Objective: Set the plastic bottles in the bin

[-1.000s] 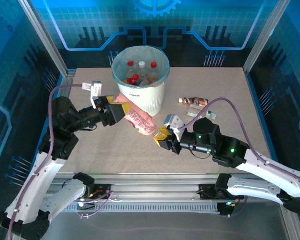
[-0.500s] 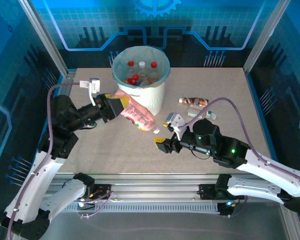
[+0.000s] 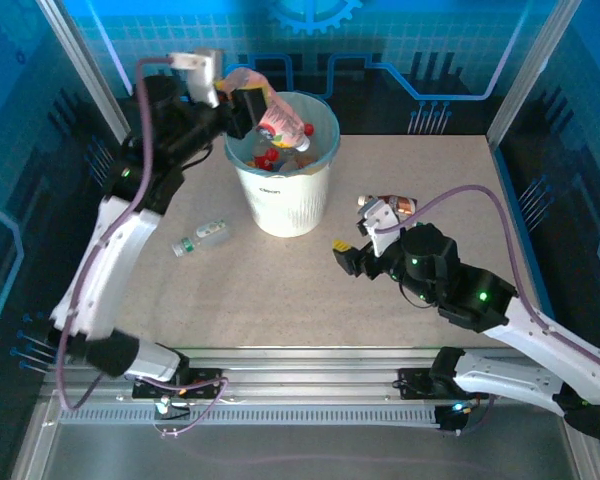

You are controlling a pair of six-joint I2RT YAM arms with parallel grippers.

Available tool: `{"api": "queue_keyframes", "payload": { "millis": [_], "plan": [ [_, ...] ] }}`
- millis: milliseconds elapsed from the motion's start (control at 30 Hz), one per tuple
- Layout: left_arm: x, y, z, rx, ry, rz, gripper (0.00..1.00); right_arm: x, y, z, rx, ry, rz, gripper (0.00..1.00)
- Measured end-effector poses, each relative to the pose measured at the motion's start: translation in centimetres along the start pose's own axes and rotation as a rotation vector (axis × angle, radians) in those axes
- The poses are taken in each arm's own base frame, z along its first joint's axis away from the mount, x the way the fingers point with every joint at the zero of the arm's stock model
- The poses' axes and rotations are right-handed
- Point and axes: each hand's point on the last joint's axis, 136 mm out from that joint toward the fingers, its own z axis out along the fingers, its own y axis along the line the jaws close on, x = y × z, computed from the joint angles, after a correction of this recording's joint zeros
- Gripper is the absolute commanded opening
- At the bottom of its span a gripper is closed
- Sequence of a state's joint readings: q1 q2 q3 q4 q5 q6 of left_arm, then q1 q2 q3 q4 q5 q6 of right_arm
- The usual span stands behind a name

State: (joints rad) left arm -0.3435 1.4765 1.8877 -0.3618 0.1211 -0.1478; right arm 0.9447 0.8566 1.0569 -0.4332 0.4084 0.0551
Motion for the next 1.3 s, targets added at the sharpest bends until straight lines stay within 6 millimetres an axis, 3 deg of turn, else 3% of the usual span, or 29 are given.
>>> {"api": "queue_keyframes", "payload": {
  "millis": [167, 267, 467, 767, 833, 1033, 1200, 1300],
  "plan": [
    [4.0, 2.7, 7.0, -0.046, 0.140, 0.048, 0.46, 0.6, -2.2, -0.4, 0.066, 0.021, 0.009, 0.76],
    [7.4, 3.5, 9.9, -0.049, 0.234, 0.084, 0.46, 1.0, -3.0, -0.4, 0.089, 0.036, 0.012, 0.76],
    [13.8, 3.0, 12.2, -0.011, 0.401, 0.157, 0.50, 1.5, -3.6, -0.2, 0.097, 0.054, 0.020, 0.76],
    [19.5, 3.4, 13.6, 0.029, 0.546, 0.174, 0.53, 2.3, -3.4, 0.4, 0.079, 0.092, 0.017, 0.76],
    [20.2, 3.4, 13.8, 0.038, 0.559, 0.172, 0.55, 2.5, -3.4, 0.4, 0.076, 0.100, 0.017, 0.76],
    [20.9, 3.2, 13.8, 0.050, 0.584, 0.153, 0.76, 3.2, -3.3, 0.5, 0.073, 0.122, 0.015, 0.77],
    [18.3, 2.6, 13.4, 0.046, 0.527, 0.134, 0.80, 3.2, -3.4, 0.5, 0.076, 0.125, 0.016, 0.77],
    [15.4, 1.7, 12.6, 0.054, 0.463, 0.128, 0.70, 3.3, -3.5, 0.5, 0.079, 0.125, 0.017, 0.77]
  ]
}}
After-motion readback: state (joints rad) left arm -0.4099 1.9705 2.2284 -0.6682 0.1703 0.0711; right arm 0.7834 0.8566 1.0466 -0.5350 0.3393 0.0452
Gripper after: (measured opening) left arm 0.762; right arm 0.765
